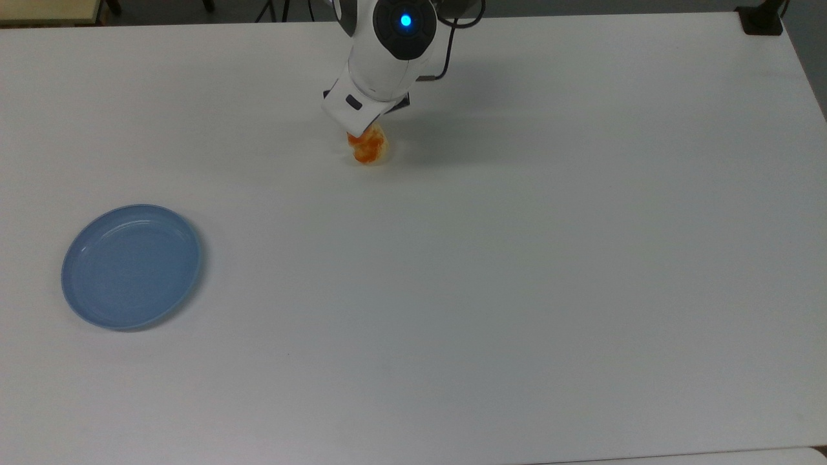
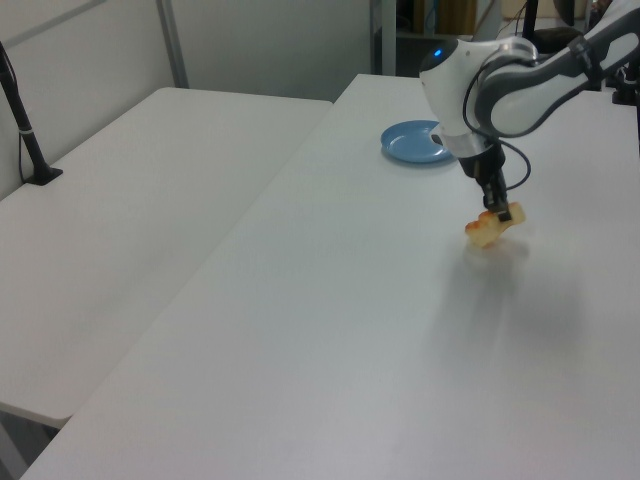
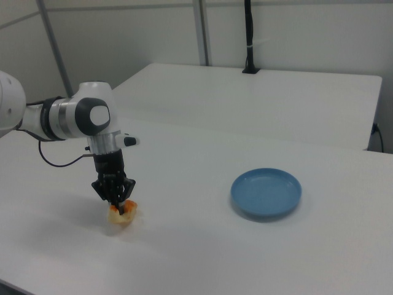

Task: Put the bread on the table
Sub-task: 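Lower the bread onto the bare table and open the gripper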

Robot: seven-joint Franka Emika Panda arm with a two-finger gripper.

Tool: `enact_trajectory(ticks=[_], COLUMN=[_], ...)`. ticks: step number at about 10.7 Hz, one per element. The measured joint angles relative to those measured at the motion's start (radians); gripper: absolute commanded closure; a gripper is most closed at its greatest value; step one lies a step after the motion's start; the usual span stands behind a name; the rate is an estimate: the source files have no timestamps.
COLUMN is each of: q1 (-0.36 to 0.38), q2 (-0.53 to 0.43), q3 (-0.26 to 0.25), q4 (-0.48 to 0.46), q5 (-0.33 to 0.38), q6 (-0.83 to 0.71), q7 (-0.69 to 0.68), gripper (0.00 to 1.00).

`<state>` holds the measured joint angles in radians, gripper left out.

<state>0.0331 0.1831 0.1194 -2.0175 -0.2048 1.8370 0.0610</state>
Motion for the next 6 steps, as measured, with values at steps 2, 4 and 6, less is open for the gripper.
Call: enact_trajectory(ticks=[2, 4, 6], q1=[0.004, 0.004, 0.004], q2=[0.003, 0.003, 0.003], q3=[0.000, 0.000, 0.000], q4=[-0.032, -0.032, -0.032], q5=[0.000, 0.000, 0.000], q6=[0.076, 0.076, 0.076], q7=[0.061, 0.066, 0.067], gripper=[0.74, 0.00, 0.00])
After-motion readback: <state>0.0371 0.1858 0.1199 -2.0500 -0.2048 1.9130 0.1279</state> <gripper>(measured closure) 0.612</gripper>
